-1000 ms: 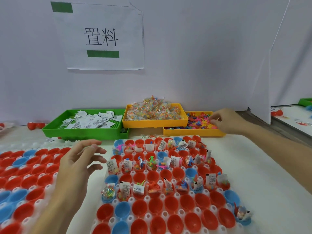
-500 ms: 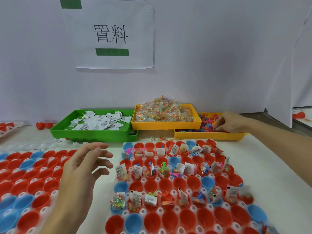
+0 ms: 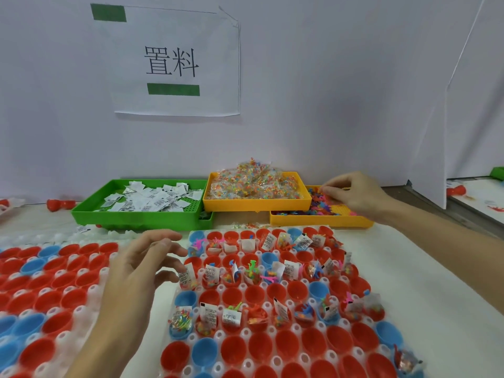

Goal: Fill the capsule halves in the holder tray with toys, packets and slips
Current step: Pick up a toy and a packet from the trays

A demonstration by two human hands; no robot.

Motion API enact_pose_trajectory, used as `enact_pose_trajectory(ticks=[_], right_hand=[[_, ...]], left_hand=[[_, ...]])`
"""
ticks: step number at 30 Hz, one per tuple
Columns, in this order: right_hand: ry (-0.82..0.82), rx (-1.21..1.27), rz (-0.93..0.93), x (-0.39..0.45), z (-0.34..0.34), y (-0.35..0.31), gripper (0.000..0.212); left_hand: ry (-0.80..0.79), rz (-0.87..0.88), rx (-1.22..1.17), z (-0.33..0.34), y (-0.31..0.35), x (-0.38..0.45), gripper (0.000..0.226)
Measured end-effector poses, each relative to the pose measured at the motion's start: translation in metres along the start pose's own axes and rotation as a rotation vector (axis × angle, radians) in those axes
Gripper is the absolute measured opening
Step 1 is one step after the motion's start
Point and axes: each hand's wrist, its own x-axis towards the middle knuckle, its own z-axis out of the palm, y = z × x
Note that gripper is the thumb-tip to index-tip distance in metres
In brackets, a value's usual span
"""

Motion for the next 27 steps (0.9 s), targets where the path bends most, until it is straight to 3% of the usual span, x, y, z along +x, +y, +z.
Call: enact_pose_trajectory(ticks=[5,9,12,17,22,27], right_hand=[[-0.213,0.328,-0.136,-0.067,0.022,-0.061,0.008],[-0.362,0.402,-0.208,-0.109,0.040,-0.102,0.016],[-0.433,0.445,-0.232,-0.125,0.055,-0.119,0.010],[-0.386,0.418,-0.267,-0.136,0.070,-0.132,0.007],[-0.349,0.252,-0.331,-0.143,0.057,-0.128,0.006],[-0.488,0.006,-0.315,-0.153,0.009,-0.110,0.008]], left_hand=[[-0.151,0.031,0.037,0.015,0.011,-0.012,0.016],[-0.290,0.044,0.090,0.024,0.015,-0.019,0.021],[-0.364,0.047,0.069,0.025,0.015,-0.021,0.028],[-0.333,0.107,0.006,0.026,0.017,-0.022,0.019],[-0.407,0.094,0.064,0.029,0.016,-0.025,0.013],[-0.304,0.120,0.091,0.026,0.018,-0.023,0.022]])
